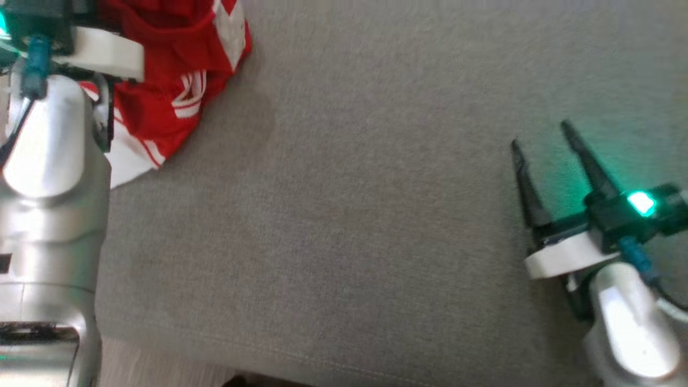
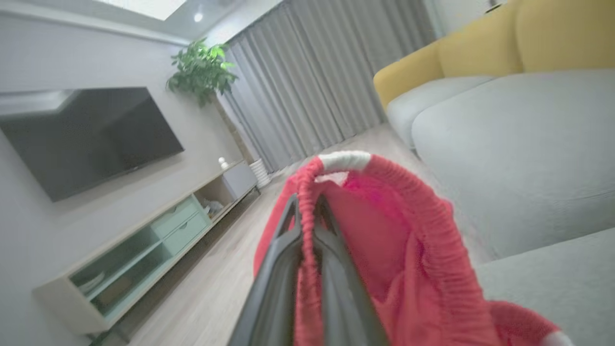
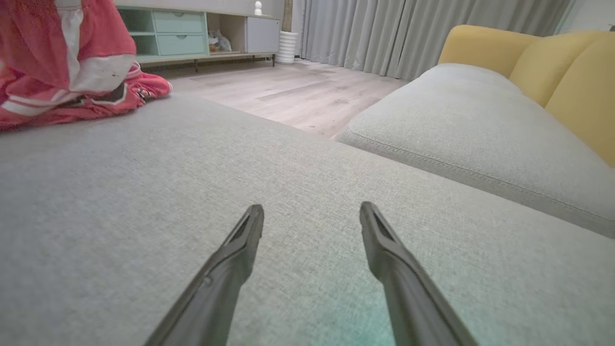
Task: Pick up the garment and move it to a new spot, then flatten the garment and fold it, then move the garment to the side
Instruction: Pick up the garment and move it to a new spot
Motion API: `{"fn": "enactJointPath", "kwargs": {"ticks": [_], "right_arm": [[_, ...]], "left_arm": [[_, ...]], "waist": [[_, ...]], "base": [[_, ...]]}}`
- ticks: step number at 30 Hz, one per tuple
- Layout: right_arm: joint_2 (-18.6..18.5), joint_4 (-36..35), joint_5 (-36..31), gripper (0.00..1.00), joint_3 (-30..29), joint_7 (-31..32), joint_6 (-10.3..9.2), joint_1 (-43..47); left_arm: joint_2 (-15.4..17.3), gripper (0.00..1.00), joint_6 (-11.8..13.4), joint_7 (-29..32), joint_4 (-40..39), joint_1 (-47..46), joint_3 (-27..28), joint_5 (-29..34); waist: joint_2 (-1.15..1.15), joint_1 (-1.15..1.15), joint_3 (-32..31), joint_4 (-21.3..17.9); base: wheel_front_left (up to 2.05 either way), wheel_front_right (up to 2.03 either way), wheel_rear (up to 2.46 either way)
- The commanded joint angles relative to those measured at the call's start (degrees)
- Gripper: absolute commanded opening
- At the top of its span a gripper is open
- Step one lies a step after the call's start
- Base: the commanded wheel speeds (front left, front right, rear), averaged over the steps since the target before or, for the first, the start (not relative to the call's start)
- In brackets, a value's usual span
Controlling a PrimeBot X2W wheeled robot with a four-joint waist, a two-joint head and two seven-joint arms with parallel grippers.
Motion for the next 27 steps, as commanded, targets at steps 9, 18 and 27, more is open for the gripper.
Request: {"fn": "enactJointPath", "kwargs": {"ticks": [9, 18, 27], "right_arm": [[5.7, 0.7, 1.8, 1.0, 1.4, 0.0, 0.37, 4.1], [6.9, 1.3, 3.7, 1.0, -0.6, 0.0, 0.37, 7.4], [6.9, 0.6, 7.3, 1.0, 2.4, 0.0, 0.37, 7.4]], "left_arm": [[1.3, 0.0, -7.9, 2.2, -10.1, -5.5, -3.7, -1.8], [-5.0, 0.0, -10.3, 5.6, -10.3, -12.3, -7.2, -5.4], [-9.7, 0.0, -10.0, 5.1, 2.2, -7.2, -9.4, -14.2]], "waist": [[0.0, -0.01, -16.9, -14.0], [0.0, -0.01, -21.9, -28.0], [0.0, -0.01, -18.4, -35.6]], "base": [[0.0, 0.0, 0.0], [0.0, 0.0, 0.0], [0.0, 0.0, 0.0]]}}
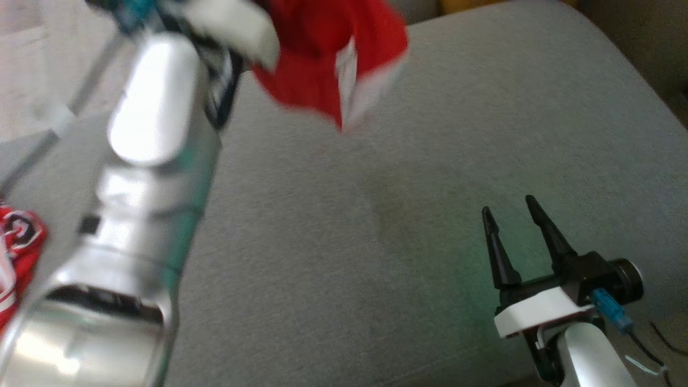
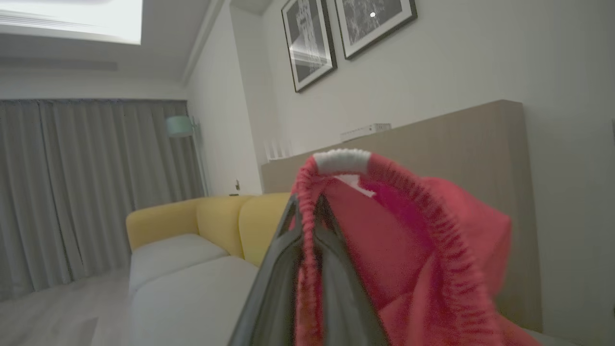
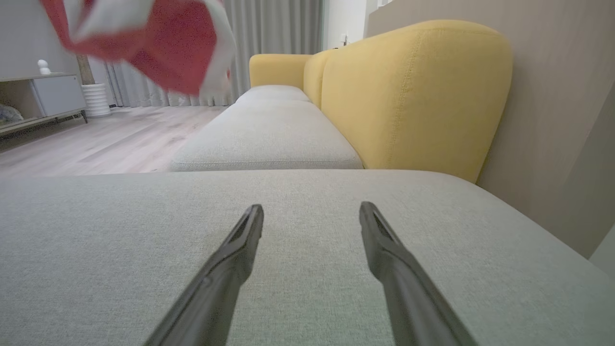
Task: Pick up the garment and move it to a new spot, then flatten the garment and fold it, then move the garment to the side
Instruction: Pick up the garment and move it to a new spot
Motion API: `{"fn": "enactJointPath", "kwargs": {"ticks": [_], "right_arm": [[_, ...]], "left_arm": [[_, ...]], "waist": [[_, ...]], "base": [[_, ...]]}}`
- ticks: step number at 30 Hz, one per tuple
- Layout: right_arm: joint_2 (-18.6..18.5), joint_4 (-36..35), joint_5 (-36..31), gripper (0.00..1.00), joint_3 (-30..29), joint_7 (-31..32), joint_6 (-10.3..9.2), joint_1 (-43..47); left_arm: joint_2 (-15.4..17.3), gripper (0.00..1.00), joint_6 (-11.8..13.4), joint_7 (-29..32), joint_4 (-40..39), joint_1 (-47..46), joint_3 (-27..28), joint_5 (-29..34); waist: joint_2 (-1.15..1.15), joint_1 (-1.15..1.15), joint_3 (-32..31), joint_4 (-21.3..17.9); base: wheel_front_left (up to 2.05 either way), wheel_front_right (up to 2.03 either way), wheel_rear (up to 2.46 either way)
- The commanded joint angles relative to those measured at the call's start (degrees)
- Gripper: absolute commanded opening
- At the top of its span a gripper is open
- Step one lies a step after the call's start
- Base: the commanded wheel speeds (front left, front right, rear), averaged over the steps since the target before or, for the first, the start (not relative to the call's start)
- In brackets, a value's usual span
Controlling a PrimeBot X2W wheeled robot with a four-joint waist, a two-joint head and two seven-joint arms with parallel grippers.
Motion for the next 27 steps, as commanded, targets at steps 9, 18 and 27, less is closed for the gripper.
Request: {"fn": "enactJointPath", "kwargs": {"ticks": [9, 18, 27], "right_arm": [[0.1, -1.9, 1.8, 1.0, 3.9, -0.1, 0.37, -4.5], [0.1, -1.1, 0.7, 1.0, 0.1, -0.1, 0.37, 1.4], [0.1, -2.1, 3.3, 1.0, -0.2, -0.1, 0.37, 7.0]], "left_arm": [[1.6, 1.0, 4.9, -5.9, 10.9, 15.1, -8.5, -8.0], [1.6, 1.0, 13.1, -6.2, -7.4, 40.3, -1.5, -5.7], [1.6, 1.0, 15.9, -6.3, -30.3, 61.8, 4.3, -0.7]], "waist": [[0.0, 0.01, 7.3, -4.5], [0.0, 0.01, -0.3, 4.3], [0.0, 0.01, -6.8, 12.9]], "base": [[0.0, 0.0, 0.0], [0.0, 0.0, 0.0], [0.0, 0.0, 0.0]]}}
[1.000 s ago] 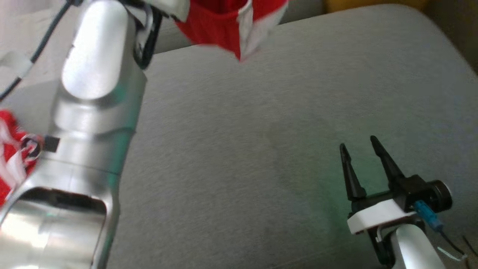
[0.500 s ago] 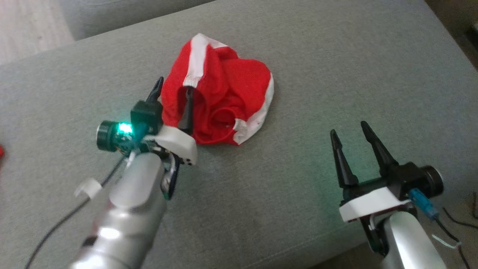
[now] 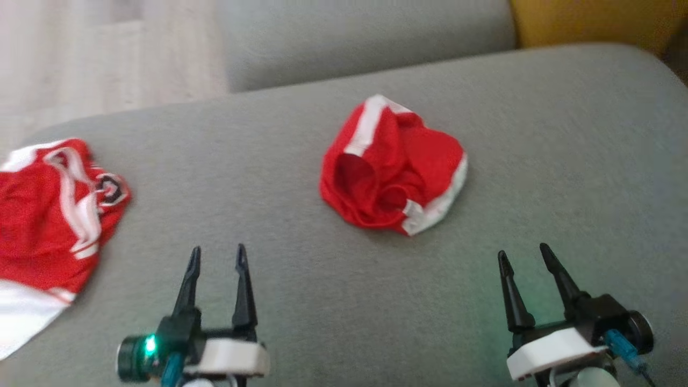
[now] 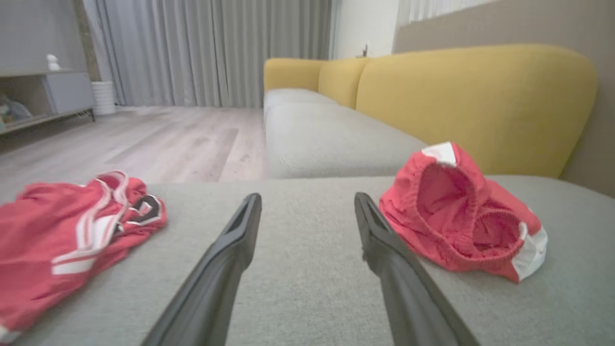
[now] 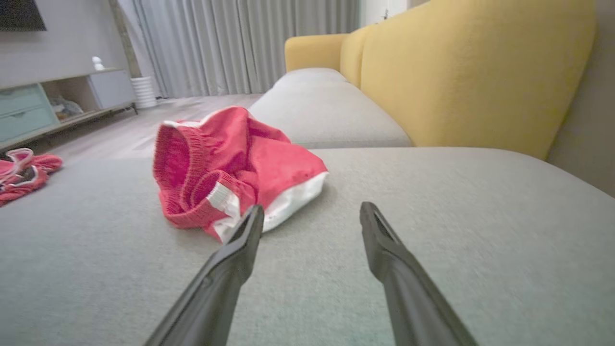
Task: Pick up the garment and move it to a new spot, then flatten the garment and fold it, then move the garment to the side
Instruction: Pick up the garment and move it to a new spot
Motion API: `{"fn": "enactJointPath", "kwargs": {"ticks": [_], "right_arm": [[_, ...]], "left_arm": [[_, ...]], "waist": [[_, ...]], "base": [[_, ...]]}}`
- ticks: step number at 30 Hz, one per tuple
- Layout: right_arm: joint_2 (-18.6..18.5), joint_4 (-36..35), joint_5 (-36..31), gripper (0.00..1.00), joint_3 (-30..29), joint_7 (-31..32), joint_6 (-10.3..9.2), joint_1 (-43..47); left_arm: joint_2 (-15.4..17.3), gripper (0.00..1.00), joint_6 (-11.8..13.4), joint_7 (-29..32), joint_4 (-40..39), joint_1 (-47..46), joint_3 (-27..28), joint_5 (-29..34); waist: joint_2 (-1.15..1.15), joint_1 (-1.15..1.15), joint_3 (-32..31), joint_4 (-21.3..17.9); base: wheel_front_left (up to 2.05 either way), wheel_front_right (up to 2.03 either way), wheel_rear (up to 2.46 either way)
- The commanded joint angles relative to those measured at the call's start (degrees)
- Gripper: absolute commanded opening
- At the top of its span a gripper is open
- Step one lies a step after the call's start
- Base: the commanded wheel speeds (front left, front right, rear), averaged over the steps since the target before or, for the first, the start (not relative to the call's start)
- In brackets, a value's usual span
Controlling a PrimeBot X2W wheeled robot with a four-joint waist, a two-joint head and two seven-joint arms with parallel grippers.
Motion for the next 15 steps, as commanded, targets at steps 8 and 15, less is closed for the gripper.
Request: {"fn": "enactJointPath", "kwargs": {"ticks": [8, 15], "right_arm": [[-0.3, -3.7, 4.2, 1.0, 3.4, -0.2, 0.37, 2.1], [-0.3, -3.8, 5.1, 1.0, 3.9, -0.2, 0.37, 3.1]], "left_arm": [[0.4, 1.0, 1.7, -0.5, -12.7, 8.5, 2.1, 3.3], [0.4, 1.0, 2.0, -0.5, -11.5, 10.5, 1.7, 4.4]], "waist": [[0.0, 0.02, -6.1, 6.6], [0.0, 0.02, -6.6, 6.8]], "base": [[0.0, 0.0, 0.0], [0.0, 0.0, 0.0]]}}
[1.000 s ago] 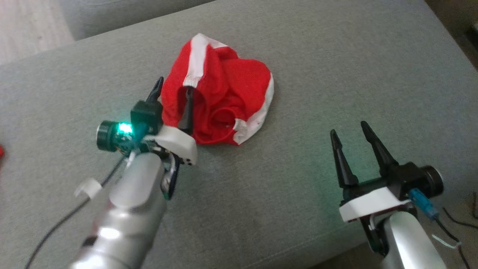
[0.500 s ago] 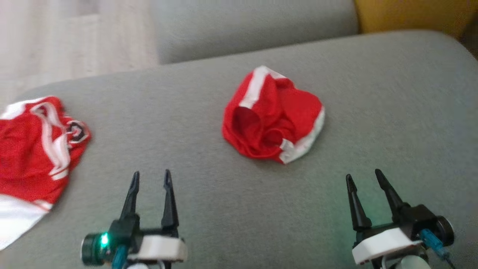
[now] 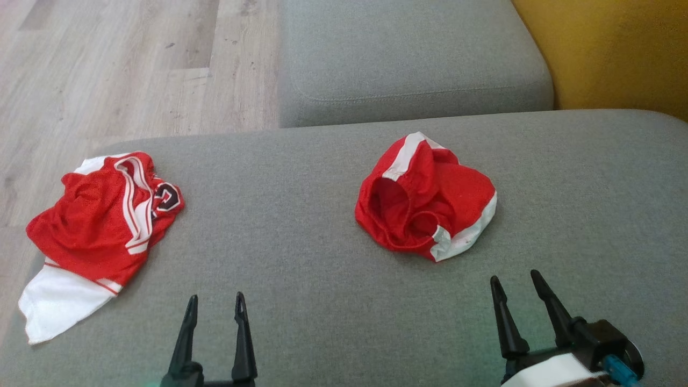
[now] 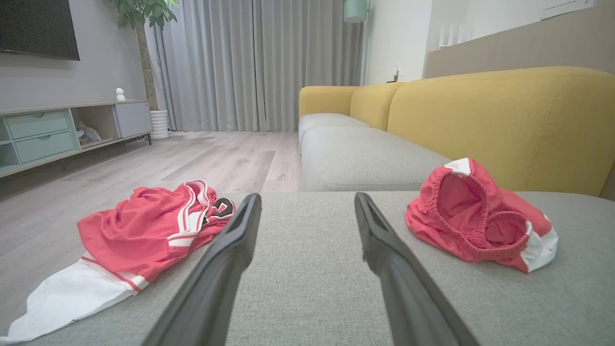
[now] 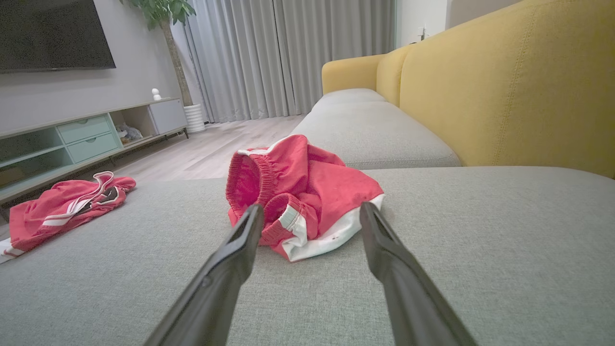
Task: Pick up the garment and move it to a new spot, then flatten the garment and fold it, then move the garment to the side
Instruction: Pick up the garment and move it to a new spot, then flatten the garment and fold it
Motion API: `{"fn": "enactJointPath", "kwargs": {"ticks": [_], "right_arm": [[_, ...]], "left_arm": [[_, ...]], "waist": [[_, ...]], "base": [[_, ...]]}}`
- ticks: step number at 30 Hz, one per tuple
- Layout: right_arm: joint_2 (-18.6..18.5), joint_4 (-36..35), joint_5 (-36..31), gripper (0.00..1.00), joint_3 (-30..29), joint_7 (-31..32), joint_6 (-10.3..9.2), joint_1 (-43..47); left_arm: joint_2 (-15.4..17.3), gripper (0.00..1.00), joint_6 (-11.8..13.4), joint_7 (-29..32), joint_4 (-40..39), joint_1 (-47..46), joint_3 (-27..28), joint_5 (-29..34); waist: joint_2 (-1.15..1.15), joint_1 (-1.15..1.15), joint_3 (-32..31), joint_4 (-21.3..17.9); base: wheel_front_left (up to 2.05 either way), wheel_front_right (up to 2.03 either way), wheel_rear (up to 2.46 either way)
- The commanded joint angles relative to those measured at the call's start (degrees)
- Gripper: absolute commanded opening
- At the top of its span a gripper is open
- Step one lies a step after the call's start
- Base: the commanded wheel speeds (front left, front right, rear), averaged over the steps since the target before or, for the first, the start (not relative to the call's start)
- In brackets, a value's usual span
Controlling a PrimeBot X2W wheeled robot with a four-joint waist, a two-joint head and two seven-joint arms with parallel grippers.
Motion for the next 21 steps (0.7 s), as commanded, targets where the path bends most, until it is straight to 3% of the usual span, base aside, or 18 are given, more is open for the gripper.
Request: {"fn": "enactJointPath", "kwargs": {"ticks": [1, 17, 21], "right_arm": [[-0.3, -2.0, 0.5, 1.0, 1.5, -0.2, 0.37, -1.7], [-0.3, -2.0, 1.1, 1.0, 1.3, -0.2, 0.37, -2.2], [-0.3, -2.1, 1.1, 1.0, 0.9, -0.2, 0.37, -2.4]], "left_arm": [[0.0, 1.0, -0.2, -0.4, -1.3, -2.1, 1.6, 0.7], [0.0, 1.0, -0.3, -0.4, 0.0, -2.6, 1.2, 1.2], [0.0, 1.0, -1.3, -0.4, 1.3, -3.4, -0.3, 1.7]], "waist": [[0.0, 0.01, 0.0, 0.0], [0.0, 0.01, 0.8, -0.2], [0.0, 0.01, 1.7, -0.9]], "base": [[0.0, 0.0, 0.0], [0.0, 0.0, 0.0], [0.0, 0.0, 0.0]]}}
